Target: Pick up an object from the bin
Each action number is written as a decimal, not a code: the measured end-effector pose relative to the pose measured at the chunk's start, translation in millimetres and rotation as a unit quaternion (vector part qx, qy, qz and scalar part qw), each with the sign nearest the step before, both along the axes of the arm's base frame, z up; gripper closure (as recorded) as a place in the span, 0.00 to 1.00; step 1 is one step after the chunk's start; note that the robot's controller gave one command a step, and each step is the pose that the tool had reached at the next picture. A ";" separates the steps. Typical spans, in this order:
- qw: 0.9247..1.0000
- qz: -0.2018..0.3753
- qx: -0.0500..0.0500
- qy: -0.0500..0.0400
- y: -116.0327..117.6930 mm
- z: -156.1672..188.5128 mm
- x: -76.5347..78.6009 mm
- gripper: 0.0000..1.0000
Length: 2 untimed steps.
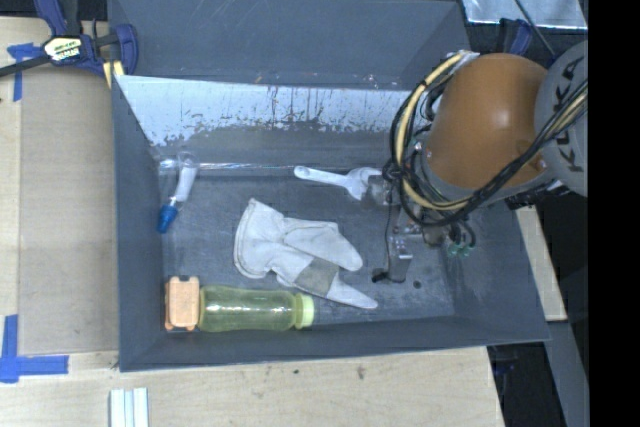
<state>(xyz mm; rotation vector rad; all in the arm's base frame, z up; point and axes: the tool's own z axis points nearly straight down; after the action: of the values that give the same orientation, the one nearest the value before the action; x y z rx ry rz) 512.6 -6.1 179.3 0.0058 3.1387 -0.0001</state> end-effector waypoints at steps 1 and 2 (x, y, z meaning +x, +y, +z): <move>0.998 -0.062 0.000 -0.001 8.4 -46.9 2.3 0.00; 0.990 -0.138 0.001 0.000 32.8 -56.8 0.8 0.00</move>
Offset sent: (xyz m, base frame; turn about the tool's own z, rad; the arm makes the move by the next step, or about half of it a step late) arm 0.0007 0.0318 -0.0565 0.2797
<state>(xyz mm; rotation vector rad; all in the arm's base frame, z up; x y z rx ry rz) 513.4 26.7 122.5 0.4405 3.1085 0.0011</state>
